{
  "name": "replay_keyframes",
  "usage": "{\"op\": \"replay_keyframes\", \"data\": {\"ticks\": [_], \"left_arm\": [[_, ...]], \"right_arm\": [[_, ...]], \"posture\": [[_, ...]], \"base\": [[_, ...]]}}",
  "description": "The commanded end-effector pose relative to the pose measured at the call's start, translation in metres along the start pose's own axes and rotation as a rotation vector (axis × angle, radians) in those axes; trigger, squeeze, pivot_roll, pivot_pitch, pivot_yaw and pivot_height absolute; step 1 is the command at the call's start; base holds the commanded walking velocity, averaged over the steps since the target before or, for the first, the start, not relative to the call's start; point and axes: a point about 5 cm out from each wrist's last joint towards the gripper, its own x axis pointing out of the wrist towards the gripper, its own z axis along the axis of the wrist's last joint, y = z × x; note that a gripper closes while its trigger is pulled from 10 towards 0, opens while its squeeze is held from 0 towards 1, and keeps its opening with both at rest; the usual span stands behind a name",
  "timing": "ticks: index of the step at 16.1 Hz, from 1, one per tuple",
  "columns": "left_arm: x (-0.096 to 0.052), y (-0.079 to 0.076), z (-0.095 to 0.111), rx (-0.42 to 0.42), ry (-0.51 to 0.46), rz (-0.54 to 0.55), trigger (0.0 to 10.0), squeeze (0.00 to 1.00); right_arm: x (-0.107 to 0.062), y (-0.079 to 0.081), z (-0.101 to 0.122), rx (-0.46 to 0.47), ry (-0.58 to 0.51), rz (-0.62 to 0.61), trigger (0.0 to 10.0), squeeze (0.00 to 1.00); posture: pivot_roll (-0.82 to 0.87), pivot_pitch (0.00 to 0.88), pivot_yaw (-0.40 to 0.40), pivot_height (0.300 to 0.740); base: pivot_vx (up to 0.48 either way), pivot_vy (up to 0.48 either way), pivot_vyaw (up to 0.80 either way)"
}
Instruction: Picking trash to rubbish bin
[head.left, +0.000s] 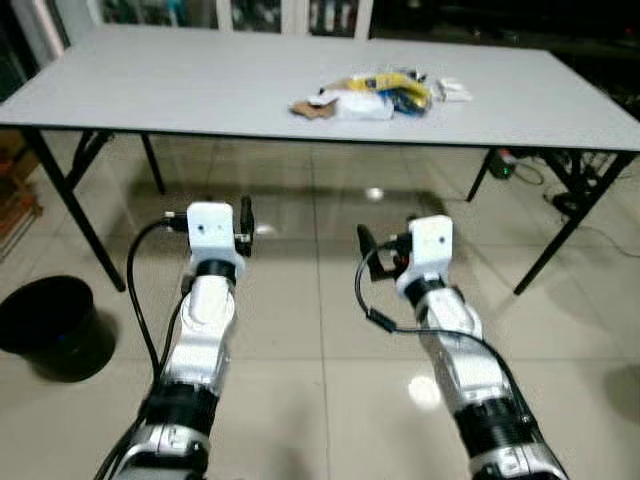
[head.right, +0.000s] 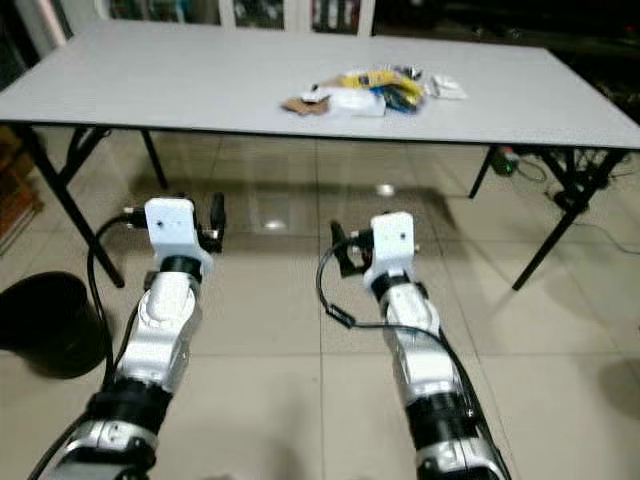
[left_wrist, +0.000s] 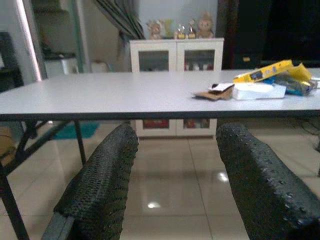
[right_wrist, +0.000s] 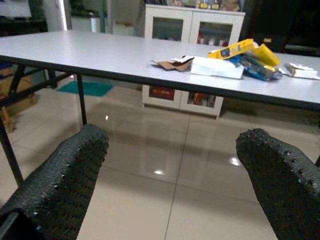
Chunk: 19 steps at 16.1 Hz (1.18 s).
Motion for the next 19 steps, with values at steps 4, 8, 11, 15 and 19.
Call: {"op": "replay_keyframes", "data": {"ticks": [4,8,11,15,19], "left_arm": [[-0.001,-0.013,0.005,-0.015,-0.029,-0.039,10.0,0.00],[0.000,-0.013,0.008,-0.042,-0.036,-0.054,10.0,0.00],[-0.001,-0.013,0.008,-0.034,-0.037,-0.054,10.0,0.00],[0.001,-0.012,0.011,-0.011,-0.054,-0.063,10.0,0.00],[0.004,-0.012,0.018,0.012,-0.085,-0.076,10.0,0.00]], "right_arm": [[-0.002,-0.008,-0.002,0.012,0.009,-0.030,10.0,0.00],[-0.001,-0.013,0.003,0.010,-0.016,-0.052,10.0,0.00],[0.000,-0.018,0.007,0.011,-0.030,-0.073,10.0,0.00],[0.001,-0.017,0.016,0.028,-0.093,-0.102,10.0,0.00],[0.003,-0.020,0.027,0.035,-0.147,-0.134,10.0,0.00]], "posture": [[-0.02,0.052,-0.056,0.740],[-0.02,0.038,-0.053,0.740],[-0.02,0.029,-0.054,0.740],[-0.02,0.015,-0.050,0.740],[-0.02,0.007,-0.046,0.740]], "base": [[0.000,0.000,0.00],[0.000,0.000,0.00],[0.349,0.000,0.00],[0.429,0.000,0.00],[0.448,0.000,0.00]]}}
